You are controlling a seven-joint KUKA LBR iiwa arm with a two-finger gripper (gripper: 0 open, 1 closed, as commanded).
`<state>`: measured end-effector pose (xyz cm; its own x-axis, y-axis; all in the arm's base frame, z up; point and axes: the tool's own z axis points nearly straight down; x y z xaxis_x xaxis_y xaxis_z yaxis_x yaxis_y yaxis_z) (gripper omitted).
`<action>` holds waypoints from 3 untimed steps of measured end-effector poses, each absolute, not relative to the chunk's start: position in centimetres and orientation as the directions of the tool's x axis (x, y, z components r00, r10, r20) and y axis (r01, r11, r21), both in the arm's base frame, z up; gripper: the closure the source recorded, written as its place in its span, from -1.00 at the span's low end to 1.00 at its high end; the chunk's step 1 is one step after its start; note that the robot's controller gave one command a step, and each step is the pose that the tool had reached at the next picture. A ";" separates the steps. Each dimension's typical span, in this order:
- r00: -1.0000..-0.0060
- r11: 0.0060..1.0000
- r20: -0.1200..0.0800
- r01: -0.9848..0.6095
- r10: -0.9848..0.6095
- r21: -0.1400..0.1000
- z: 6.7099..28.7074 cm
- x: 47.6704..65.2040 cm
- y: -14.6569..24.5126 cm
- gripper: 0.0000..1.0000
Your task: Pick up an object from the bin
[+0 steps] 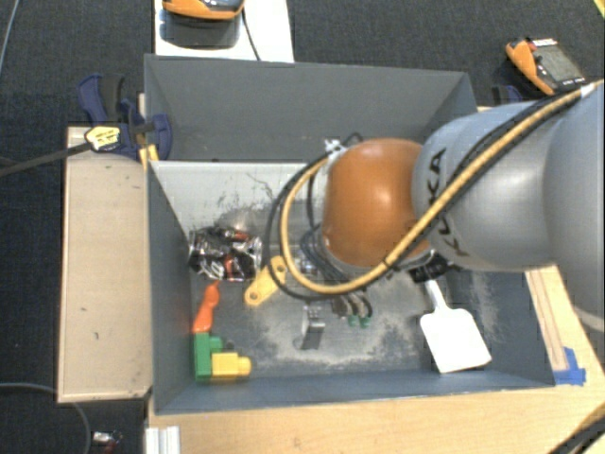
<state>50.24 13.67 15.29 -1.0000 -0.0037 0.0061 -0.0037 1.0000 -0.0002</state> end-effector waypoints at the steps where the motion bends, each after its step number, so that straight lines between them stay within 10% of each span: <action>1: -1.000 1.000 -0.002 0.002 0.002 0.001 15.7 50.4 13.6 -1.00; 2: -0.999 0.999 -0.004 0.049 0.049 0.002 7.7 48.0 12.7 -1.00; 3: -0.973 0.973 -0.015 -0.231 -0.231 0.001 11.9 58.1 15.5 -1.00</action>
Offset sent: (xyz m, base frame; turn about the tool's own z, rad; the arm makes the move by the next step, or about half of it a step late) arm -0.0258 -0.0107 -0.0829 0.0583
